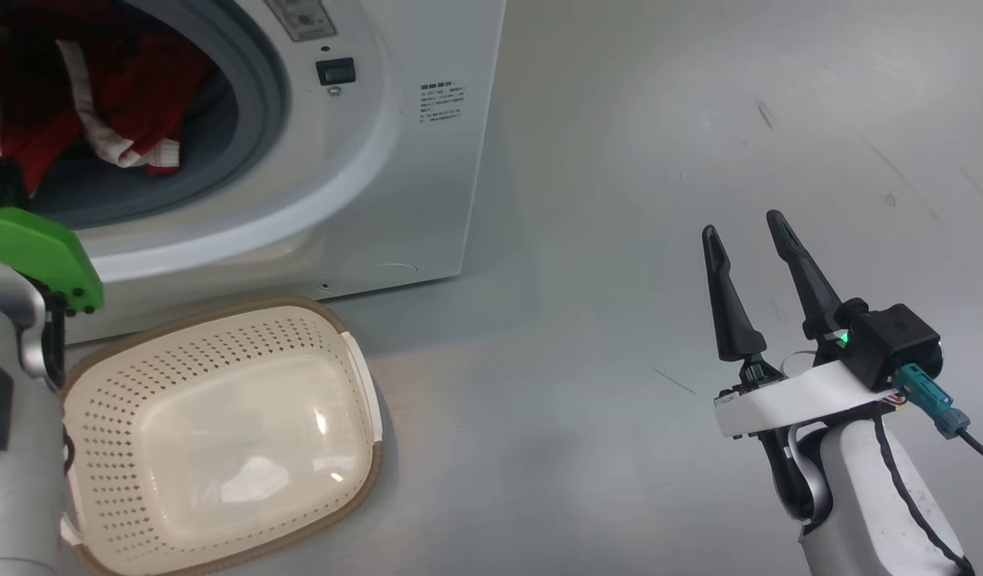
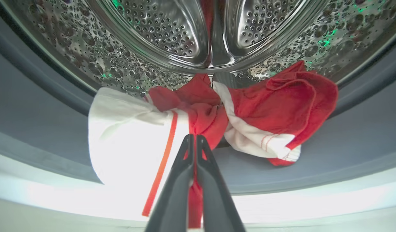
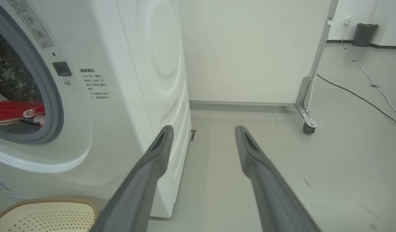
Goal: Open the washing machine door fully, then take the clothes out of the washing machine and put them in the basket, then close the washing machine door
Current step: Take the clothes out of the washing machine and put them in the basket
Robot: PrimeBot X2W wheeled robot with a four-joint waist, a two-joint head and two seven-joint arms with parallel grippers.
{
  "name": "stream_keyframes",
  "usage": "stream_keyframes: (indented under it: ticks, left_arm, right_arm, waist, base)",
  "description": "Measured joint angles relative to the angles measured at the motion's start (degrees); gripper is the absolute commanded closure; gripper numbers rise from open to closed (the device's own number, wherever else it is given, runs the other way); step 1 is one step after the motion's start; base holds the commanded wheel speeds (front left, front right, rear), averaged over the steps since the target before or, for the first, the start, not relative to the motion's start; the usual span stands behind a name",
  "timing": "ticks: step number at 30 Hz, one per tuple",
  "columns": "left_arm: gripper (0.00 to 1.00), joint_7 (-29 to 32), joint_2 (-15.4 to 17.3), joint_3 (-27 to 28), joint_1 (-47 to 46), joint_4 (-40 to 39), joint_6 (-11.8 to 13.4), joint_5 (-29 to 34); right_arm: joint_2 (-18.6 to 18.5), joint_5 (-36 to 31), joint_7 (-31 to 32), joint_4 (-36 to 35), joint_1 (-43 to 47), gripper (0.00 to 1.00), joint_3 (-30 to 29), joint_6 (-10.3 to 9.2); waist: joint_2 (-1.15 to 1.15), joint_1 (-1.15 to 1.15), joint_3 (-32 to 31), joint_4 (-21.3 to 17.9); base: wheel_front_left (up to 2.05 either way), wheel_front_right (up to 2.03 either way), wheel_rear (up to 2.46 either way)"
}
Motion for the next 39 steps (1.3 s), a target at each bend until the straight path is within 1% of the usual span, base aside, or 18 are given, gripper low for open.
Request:
stream_keyframes:
  ticks: [10,18,25,32,36,39]
  left_arm:
    - [1.0,-6.5,-3.4,-0.3,5.4,0.6,-2.5,-1.4]
    - [1.0,-11.3,-4.8,-1.0,9.0,-0.4,-4.5,-1.5]
    - [1.0,-12.4,-5.3,-1.6,11.4,-3.9,-5.5,-1.5]
    - [1.0,-13.0,-5.7,-1.4,13.8,-8.2,-5.5,-1.7]
    - [1.0,-13.0,-6.1,-1.2,15.3,-12.3,-5.5,-1.8]
    - [1.0,-13.0,-6.7,-0.7,15.8,-16.5,-5.7,-1.8]
  right_arm:
    - [0.0,-0.4,0.0,1.2,2.6,0.0,-0.9,0.07]
    - [0.0,-0.6,0.0,1.7,5.0,0.0,-1.4,0.09]
    - [0.0,-0.8,0.0,1.7,6.4,0.0,-1.7,0.14]
    - [0.0,-0.9,0.0,1.6,7.4,0.0,-1.7,0.15]
    - [0.0,-0.9,0.0,1.4,7.5,0.0,-1.6,0.19]
    - [0.0,-0.9,0.0,1.3,7.8,0.0,-1.6,0.58]
  waist:
    - [0.0,0.0,-5.7,2.9]
    - [0.0,0.0,-10.1,5.5]
    - [0.0,0.0,-13.2,7.4]
    - [0.0,0.0,-15.2,8.9]
    - [0.0,0.0,-15.8,9.3]
    - [0.0,0.0,-16.0,9.5]
  base:
    - [0.0,0.0,0.0]
    - [0.0,0.0,0.0]
    - [0.0,0.0,0.0]
    - [0.0,0.0,0.0]
    - [0.0,0.0,0.0]
    - [0.0,0.0,0.0]
